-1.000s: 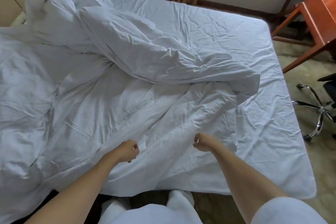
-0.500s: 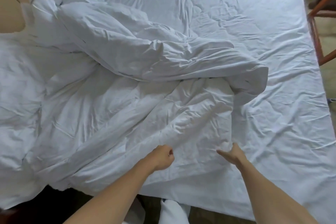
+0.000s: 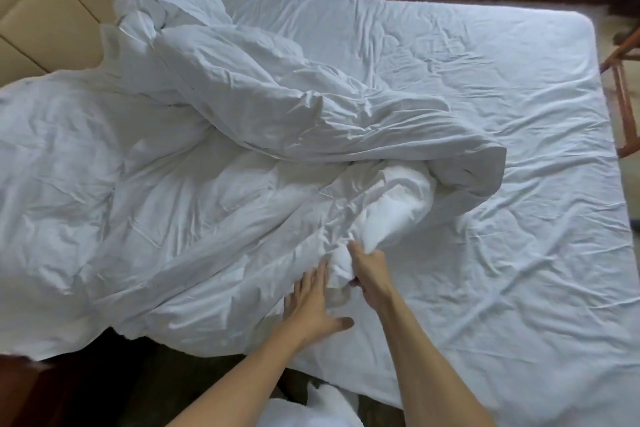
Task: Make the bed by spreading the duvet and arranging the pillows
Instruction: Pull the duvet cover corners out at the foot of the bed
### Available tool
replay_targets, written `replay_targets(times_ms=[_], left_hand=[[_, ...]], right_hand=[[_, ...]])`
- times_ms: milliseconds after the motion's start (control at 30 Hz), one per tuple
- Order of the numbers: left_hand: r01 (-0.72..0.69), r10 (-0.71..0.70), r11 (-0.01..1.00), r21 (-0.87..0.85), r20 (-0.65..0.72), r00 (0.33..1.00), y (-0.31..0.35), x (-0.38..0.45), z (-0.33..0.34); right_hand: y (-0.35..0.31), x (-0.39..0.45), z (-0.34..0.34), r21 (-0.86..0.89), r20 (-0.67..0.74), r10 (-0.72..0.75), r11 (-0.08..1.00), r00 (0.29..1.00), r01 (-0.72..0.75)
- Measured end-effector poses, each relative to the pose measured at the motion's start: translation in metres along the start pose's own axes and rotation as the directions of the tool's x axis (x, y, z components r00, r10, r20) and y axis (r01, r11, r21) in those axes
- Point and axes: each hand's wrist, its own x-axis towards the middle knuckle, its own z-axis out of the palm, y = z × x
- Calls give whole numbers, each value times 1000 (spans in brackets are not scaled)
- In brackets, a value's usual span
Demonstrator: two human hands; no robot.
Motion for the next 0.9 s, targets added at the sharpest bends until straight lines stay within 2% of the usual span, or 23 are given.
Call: replay_targets(times_ms=[33,100,133,200,233,300,333,367,433,467,533,567,633,667,700,733,800,833,900], left_hand=[[13,-24,996,-86,-128,991,6,-6,2],[-69,-107,914,-400,-402,909,15,-21,2],[-113,-160,865,-489,-482,861,16,-27,-1],[-157,-189,845,-511,-561,806,19,-44,-15],[-151,-213,830,-537,-555,804,18,-49,-21],[-123,-303,737,-664,-488,819,19,-61,-27],[-115,-363,644,-756,-435,824,22,-67,-29],[-117,-424,503,-856,-363,830,23,-74,-29],[-123,-480,207,-971,-210,852,26,-96,-35],[-99,-458,99,-990,-134,879,26,-108,-37],[-93,-372,-68,-993,-62,926,20,-133,-40],[-107,-341,-118,-987,-61,938,16,-140,-37],[-147,-297,-126,-981,-104,949,6,-153,-34],[-123,-260,-116,-986,-90,961,-1,-156,-34],[-108,-257,-120,-987,-74,964,-8,-160,-33],[-75,-255,-176,-981,-28,966,-18,-163,-33],[-71,-298,-199,-977,-8,954,-41,-168,-33],[-91,-331,-170,-981,-31,943,-47,-175,-36],[-175,-467,10,-984,-160,870,-60,-187,-36]], right_hand=[[-10,-14,8,26,18,-39,999,999,38],[-30,-44,17,52,58,-112,993,992,109],[-36,-57,18,68,80,-142,988,987,137],[-37,-77,12,106,127,-176,981,976,163],[-35,-85,7,131,136,-183,978,974,165],[-20,-100,-6,191,131,-213,964,968,187],[-9,-107,-11,196,132,-233,959,964,205],[6,-115,-15,174,134,-254,958,958,230],[38,-128,-17,27,177,-297,954,938,297],[55,-133,-15,-97,235,-338,925,911,368],[80,-143,-6,-309,298,-382,829,875,467],[87,-146,-1,-337,289,-411,802,865,493],[88,-152,7,-263,202,-460,825,865,500],[85,-157,11,-250,155,-486,823,860,510],[83,-159,13,-298,112,-512,800,852,520],[81,-162,14,-389,102,-541,751,835,534],[83,-168,7,-551,195,-575,606,794,574],[82,-178,1,-572,255,-559,571,789,589],[77,-199,-14,-548,330,-496,592,803,591]])
